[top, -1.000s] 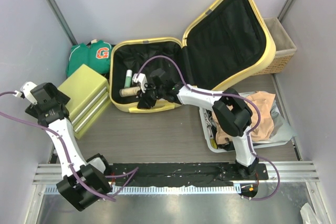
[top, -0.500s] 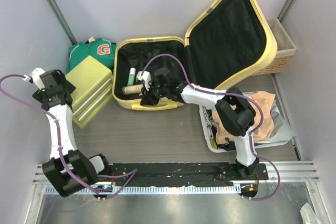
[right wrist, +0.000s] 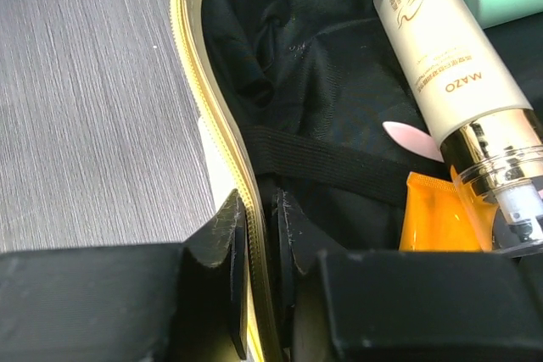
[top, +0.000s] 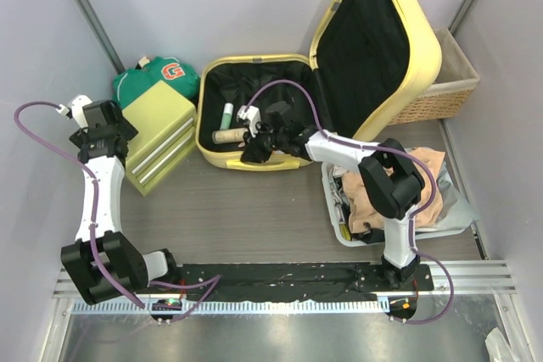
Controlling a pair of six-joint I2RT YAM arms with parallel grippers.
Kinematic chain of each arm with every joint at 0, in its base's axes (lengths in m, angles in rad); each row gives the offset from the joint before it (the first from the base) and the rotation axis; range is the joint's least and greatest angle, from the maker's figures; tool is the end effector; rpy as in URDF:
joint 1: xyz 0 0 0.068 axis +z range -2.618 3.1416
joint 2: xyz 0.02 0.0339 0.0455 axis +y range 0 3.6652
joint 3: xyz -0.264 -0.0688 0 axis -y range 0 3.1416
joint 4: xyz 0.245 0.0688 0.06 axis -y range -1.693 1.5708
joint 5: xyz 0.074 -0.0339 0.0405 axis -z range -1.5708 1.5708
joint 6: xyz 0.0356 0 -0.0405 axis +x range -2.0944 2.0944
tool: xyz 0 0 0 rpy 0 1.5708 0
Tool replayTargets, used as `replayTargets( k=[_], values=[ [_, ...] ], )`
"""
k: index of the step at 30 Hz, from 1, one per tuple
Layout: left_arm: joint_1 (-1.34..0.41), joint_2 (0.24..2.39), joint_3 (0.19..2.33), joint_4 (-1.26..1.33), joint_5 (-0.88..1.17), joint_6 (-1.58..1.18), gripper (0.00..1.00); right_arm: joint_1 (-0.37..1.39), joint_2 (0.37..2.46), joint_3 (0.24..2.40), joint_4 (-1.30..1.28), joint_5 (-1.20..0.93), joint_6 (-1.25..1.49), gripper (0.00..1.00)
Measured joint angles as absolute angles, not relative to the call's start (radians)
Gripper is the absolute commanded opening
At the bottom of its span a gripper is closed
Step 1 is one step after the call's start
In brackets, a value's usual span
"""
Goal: Open, take out, and arrange the luggage
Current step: Adjust the storage box at the center of the board.
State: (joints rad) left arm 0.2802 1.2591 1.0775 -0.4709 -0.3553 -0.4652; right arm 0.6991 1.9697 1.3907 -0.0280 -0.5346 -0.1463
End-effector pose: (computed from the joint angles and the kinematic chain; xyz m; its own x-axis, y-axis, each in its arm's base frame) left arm 0.2620 0.0883 0.3143 -0.2860 -0.5200 -0.8049 -0.7309 0.6616 -0.1677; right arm 0.3300 0.3011 0.2132 -0.3045 -0.4199 -0.8550 -0.9284 0.3316 0.1678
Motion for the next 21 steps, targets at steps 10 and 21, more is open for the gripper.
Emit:
replayTargets(
  k=[10, 21],
  values=[
    [0.268, 1.253, 1.122, -0.543, -0.352, -0.435, 0.88, 0.653, 1.908, 1.390, -0.137, -0.478, -0.026, 0.68],
    [0.208, 1.212, 1.143, -0.658, -0.367, -0.339, 1.00, 0.722, 1.672, 1.388, -0.056, -0.416, 0.240, 0.73]
  ],
)
